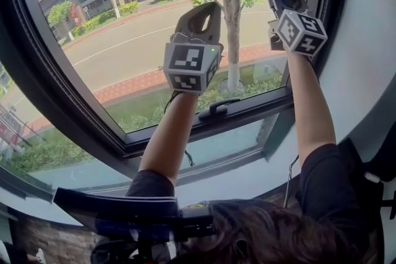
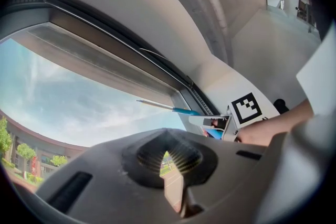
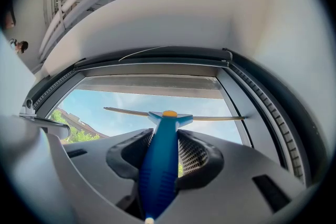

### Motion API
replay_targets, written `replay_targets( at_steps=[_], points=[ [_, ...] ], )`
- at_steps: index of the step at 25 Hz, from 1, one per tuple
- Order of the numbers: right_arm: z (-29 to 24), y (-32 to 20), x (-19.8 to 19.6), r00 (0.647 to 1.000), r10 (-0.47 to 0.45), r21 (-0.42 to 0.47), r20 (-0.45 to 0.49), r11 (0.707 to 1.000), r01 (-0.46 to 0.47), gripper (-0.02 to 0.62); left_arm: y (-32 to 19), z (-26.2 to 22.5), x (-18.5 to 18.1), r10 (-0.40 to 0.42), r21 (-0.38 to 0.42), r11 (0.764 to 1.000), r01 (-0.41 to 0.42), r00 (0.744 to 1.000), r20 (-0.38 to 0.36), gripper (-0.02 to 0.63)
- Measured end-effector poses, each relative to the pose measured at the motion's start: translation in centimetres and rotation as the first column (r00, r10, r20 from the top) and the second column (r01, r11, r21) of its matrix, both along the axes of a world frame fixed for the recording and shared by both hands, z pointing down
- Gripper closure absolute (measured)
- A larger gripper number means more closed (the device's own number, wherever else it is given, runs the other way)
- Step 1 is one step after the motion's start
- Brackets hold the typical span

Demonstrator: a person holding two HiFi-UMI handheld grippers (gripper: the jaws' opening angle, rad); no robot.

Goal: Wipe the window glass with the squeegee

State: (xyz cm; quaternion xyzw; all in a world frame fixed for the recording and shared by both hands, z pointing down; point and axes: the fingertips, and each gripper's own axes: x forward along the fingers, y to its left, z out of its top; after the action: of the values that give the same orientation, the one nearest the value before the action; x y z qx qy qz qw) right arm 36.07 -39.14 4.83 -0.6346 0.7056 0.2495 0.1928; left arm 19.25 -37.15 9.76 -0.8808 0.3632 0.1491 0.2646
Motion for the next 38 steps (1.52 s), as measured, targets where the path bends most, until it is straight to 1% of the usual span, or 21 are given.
replay_targets(
  at_steps=[5, 10, 13, 18, 28, 38],
  points=[
    [1.1, 0.0, 0.0, 1.000, -0.002, -0.002, -0.011, 1.000, 0.002, 0.454, -0.2, 1.6, -0.1, -0.002, -0.036, 0.999, 0.003, 1.000, 0.009, 0.604],
    [2.1, 0.1, 0.1, 1.000, 0.002, -0.007, -0.022, 1.000, -0.002, 0.454, -0.1, 2.8, 0.0, 0.005, -0.039, 0.999, -0.004, 1.000, 0.021, 0.604],
    [3.2, 0.1, 0.1, 1.000, 0.002, -0.011, -0.025, 1.000, -0.002, 0.454, -0.2, 3.8, -0.2, 0.003, -0.061, 0.998, -0.002, 1.000, 0.023, 0.604],
    [5.0, 0.1, 0.1, 1.000, -0.004, -0.018, -0.023, 1.000, 0.003, 0.454, 0.0, 5.0, -0.4, 0.019, -0.071, 0.997, -0.018, 1.000, 0.019, 0.604],
    [8.3, 0.3, 0.0, 1.000, -0.004, -0.053, -0.025, 0.999, 0.002, 0.454, 0.2, 7.4, -0.3, 0.025, -0.111, 0.994, -0.022, 0.999, 0.026, 0.604],
    [11.0, 0.6, 0.0, 1.000, 0.000, -0.074, -0.016, 0.997, -0.001, 0.454, -0.1, 9.4, -1.1, 0.006, -0.147, 0.989, -0.002, 1.000, 0.027, 0.604]
  ],
)
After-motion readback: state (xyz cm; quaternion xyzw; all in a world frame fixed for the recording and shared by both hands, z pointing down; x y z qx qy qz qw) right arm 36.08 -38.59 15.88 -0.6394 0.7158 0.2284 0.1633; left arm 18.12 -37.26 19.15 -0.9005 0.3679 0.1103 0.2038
